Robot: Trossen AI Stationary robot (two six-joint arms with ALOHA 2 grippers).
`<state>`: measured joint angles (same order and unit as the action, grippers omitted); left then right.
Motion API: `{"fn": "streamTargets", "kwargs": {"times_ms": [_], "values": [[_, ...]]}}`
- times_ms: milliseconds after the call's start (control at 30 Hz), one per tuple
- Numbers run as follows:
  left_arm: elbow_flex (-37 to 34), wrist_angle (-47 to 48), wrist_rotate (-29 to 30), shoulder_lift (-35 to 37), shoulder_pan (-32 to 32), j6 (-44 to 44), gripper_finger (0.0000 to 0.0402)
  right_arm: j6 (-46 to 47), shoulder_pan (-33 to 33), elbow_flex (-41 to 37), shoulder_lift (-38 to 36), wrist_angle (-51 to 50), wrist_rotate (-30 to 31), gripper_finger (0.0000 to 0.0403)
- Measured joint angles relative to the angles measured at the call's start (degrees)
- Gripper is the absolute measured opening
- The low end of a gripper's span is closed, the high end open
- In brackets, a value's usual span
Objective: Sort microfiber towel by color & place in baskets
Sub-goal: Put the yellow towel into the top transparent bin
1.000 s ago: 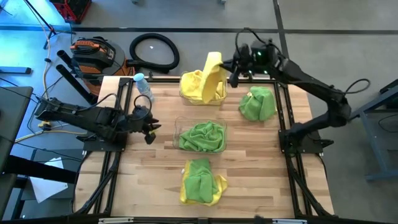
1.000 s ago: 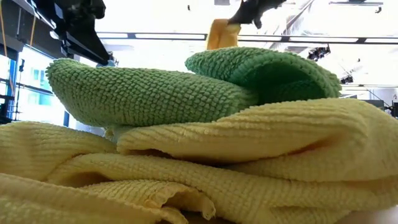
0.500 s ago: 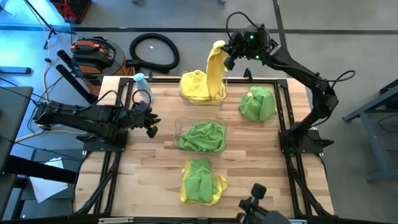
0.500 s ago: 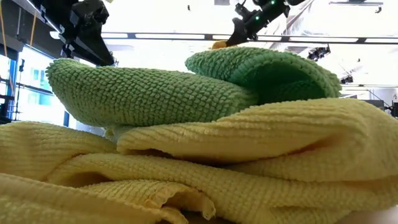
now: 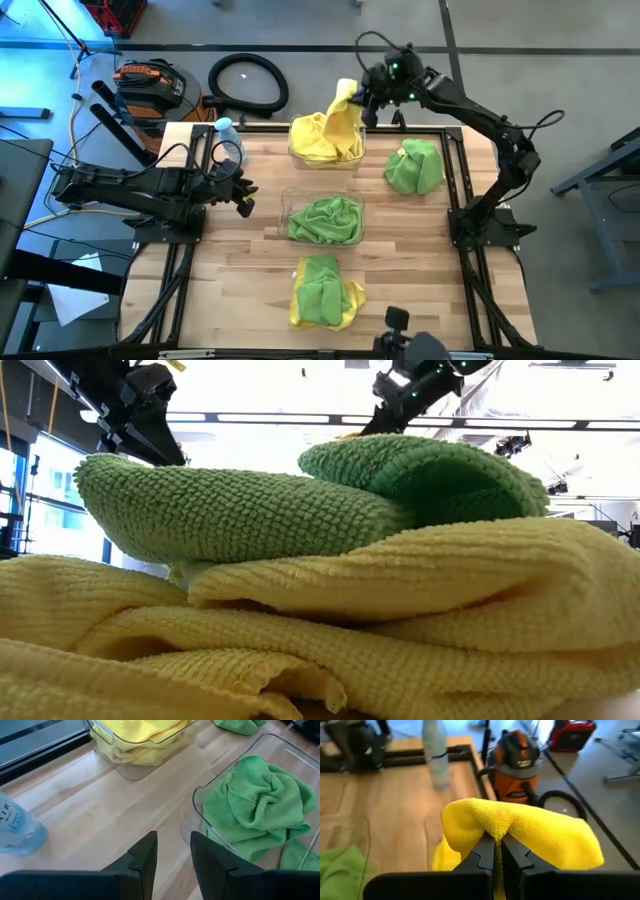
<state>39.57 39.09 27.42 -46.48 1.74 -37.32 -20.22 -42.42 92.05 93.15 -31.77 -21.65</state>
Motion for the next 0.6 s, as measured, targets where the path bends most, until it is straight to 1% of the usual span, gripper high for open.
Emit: {"fn": "streamTargets", "kwargs": {"times_ms": [33, 167, 367, 433, 467, 533, 600], "values": [[0.0, 0.0, 0.0, 0.0, 0.0, 0.0, 0.0106, -0.5, 0.4, 0.0, 0.2, -0.5, -0.3, 0.0000], [0.0, 0.0, 0.0, 0.0, 0.0, -0.7, 0.0106, 0.0, 1.1, 0.0, 2.6, -0.4, -6.1, 0.0000], [0.0, -0.1, 0.0, 0.0, 0.0, -1.5, 0.0106, 0.5, 2.7, -0.1, 10.6, -0.1, -5.3, 0.0000], [0.0, -0.1, 0.0, 0.0, 0.0, -1.6, 0.0106, 0.7, 3.3, -0.1, 13.1, 0.8, -4.2, 0.0000], [0.0, -0.1, 0.0, 0.0, 0.0, -1.6, 0.0106, 0.7, 3.6, -0.1, 14.2, 0.9, -2.6, 0.0000], [0.0, -0.1, 0.0, 0.0, 0.0, -1.6, 0.0106, 0.7, 4.4, -0.1, 16.1, 0.7, 2.5, 0.0000], [0.0, -0.1, 0.0, 0.0, 0.0, -1.6, 0.0106, 0.7, 5.1, -0.1, 17.7, 0.7, 5.5, 0.0000]]}}
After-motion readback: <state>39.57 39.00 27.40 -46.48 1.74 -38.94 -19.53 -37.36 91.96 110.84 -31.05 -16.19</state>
